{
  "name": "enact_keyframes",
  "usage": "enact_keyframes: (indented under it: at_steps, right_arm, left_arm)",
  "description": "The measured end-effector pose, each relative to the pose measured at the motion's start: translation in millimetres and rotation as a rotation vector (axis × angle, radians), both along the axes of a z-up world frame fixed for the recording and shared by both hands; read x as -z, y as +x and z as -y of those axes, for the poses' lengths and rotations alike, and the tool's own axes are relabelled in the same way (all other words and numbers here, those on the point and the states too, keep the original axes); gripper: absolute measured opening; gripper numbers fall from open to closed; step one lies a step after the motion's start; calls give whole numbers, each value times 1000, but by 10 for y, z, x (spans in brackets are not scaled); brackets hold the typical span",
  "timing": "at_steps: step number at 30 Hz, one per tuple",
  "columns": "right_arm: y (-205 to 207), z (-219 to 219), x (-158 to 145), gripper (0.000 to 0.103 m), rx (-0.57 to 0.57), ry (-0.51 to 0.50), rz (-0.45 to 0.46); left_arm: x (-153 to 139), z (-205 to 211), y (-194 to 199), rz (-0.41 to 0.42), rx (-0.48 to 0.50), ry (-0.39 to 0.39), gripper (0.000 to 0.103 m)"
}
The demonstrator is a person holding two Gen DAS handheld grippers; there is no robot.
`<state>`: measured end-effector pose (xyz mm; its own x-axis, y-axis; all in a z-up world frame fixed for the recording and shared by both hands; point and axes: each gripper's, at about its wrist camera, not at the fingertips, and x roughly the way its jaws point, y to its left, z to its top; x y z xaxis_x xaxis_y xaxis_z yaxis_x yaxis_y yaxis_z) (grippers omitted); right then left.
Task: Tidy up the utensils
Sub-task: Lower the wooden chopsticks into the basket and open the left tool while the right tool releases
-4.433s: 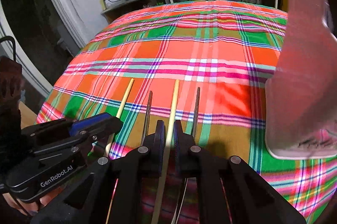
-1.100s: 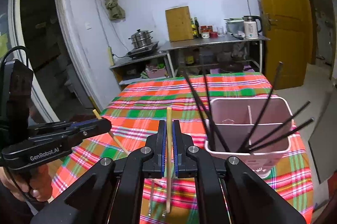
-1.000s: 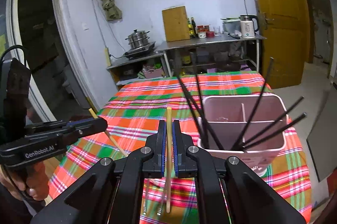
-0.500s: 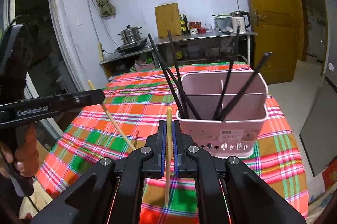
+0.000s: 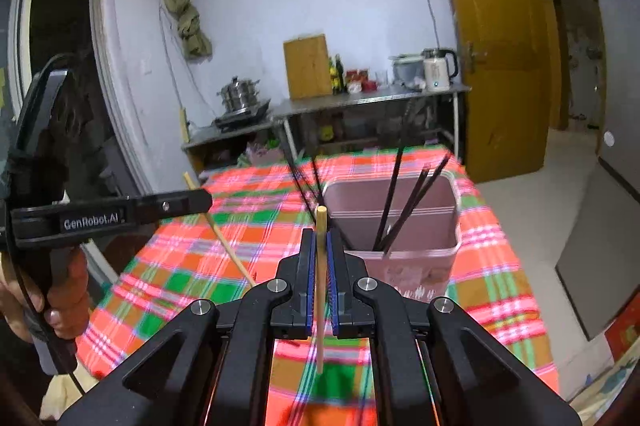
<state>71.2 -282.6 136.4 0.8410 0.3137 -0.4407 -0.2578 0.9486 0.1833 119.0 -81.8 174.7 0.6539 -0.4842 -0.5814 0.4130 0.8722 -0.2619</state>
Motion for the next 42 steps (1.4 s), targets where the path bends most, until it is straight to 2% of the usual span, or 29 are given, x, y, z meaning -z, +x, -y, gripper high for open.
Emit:
enact_keyframes:
  at_steps: [10,16,22,30,37,42]
  right_arm:
    - [184,183,-498,5,68,49,126]
    - [350,193,-606,5,87,66,157]
    - [503,163,-591,5,94,61,161]
    - [624,100,-352,5,94,30,122]
    - [727,86,-139,5,91,-4,75]
    - [698,49,-103,6,92,-53,92]
  left_arm:
    - [-431,100,208,64,4,-52,6]
    - [-475,161,384,69,-9,-58,6]
    - [-403,194,530,55,-18,-61,6]
    - [-115,250,689,6,-20,-54,6]
    - [89,340,704,-21,4,-27,6]
    - [198,416,692,-36,18,-11,6]
